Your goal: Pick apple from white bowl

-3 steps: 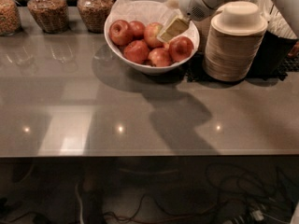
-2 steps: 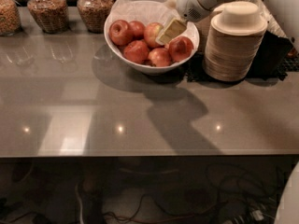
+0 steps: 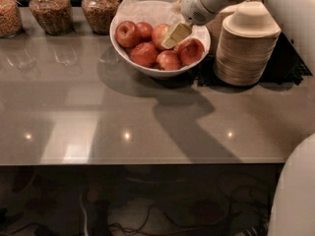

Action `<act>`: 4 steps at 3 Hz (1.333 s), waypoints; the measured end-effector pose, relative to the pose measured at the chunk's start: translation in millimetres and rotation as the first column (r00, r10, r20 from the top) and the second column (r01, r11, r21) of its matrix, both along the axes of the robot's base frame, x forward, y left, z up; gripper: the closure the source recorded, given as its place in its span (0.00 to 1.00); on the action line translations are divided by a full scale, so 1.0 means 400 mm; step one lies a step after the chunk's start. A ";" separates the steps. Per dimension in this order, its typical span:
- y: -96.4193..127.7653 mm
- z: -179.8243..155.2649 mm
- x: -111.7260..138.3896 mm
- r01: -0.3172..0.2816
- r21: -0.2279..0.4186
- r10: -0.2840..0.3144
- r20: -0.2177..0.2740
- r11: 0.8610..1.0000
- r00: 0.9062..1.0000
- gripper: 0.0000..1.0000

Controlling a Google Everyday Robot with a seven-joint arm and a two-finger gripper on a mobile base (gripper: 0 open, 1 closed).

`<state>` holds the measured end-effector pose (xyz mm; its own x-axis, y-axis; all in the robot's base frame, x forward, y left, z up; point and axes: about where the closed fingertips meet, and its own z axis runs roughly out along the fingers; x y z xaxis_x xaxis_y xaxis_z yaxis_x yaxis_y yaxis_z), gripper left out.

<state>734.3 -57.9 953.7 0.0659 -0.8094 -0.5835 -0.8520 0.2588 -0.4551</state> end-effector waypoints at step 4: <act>0.026 -0.079 0.037 0.015 -0.008 -0.015 -0.085 1.000 0.996 0.42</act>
Offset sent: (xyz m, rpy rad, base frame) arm 0.0158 0.0049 -0.0216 -0.0022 0.0615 -0.0226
